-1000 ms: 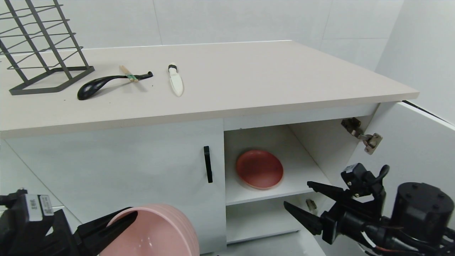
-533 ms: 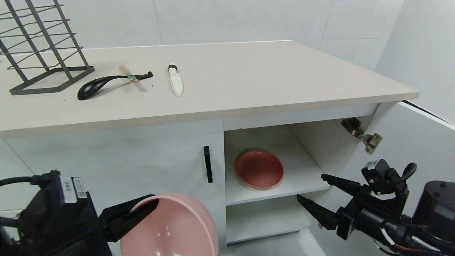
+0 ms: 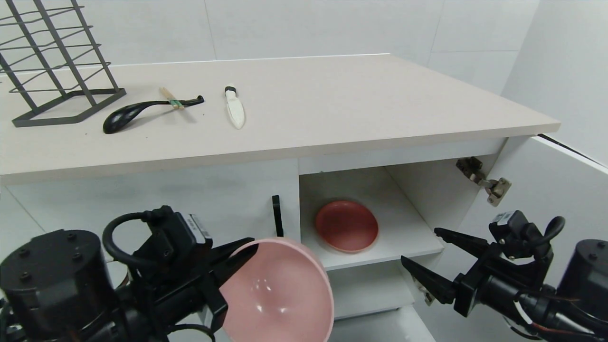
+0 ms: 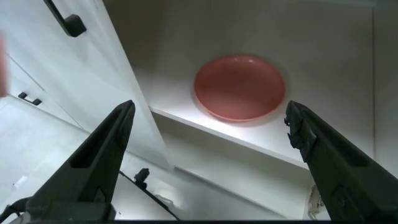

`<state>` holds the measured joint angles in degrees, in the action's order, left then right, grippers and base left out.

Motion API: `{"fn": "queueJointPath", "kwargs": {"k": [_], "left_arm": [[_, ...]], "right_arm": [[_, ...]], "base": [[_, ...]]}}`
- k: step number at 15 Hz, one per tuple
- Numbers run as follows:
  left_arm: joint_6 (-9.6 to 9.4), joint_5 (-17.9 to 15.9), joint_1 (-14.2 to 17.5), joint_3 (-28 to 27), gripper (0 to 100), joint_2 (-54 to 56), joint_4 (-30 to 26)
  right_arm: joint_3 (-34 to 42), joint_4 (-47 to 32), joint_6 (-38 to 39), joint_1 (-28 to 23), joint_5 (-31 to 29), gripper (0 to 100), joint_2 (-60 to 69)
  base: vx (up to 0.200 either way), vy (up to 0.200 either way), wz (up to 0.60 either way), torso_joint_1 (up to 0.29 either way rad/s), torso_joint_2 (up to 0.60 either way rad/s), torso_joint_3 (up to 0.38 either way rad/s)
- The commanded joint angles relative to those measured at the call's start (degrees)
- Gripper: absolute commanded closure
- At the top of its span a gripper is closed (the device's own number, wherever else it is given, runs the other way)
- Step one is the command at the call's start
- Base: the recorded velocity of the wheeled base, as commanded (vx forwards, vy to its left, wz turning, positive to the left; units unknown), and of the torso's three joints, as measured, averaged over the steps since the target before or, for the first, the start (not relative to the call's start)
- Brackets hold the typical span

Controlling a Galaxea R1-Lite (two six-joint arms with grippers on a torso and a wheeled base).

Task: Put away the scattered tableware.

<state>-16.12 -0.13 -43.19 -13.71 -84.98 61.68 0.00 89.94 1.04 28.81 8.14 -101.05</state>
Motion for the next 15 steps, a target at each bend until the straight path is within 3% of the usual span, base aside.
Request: {"fn": "queueJointPath", "kwargs": {"k": [1,3,5,7,10,12,15], "left_arm": [[1.97,5.58,-4.97,-1.23,100,-8.1,5.64],[1.53,10.07,-6.03,-1.4,100,-11.87,10.65],[1.26,13.14,-8.22,-2.11,100,-17.68,20.32],[-0.14,18.68,-10.6,-2.19,100,-24.36,28.32],[-1.11,26.24,-12.53,-5.97,100,-27.96,28.32],[-1.11,27.64,-12.88,-8.96,100,-29.8,28.32],[-1.11,29.49,-14.82,-17.75,100,-33.94,28.32]], "right_arm": [[0.0,0.06,0.11,-0.24,0.03,0,0.94],[-0.09,0.06,0.02,-0.24,0.03,0,0.94],[-0.35,0.06,0.02,-0.15,0.03,0,1.2],[-0.79,0.06,0.11,0.02,0.03,0,2.96],[-1.76,0.06,0.28,0.2,0.03,0,5.42],[-1.76,0.06,0.55,1.08,0.03,0,6.04],[-1.49,0.06,0.63,1.87,0.03,0,5.95]], "base": [[0.0,0.0,0.0,0.0,0.0,0.0],[0.0,0.0,0.0,0.0,0.0,0.0],[0.0,0.0,0.0,0.0,0.0,0.0],[0.0,0.0,0.0,0.0,0.0,0.0],[0.0,0.0,0.0,0.0,0.0,0.0],[0.0,0.0,0.0,0.0,0.0,0.0],[0.0,0.0,0.0,0.0,0.0,0.0]]}}
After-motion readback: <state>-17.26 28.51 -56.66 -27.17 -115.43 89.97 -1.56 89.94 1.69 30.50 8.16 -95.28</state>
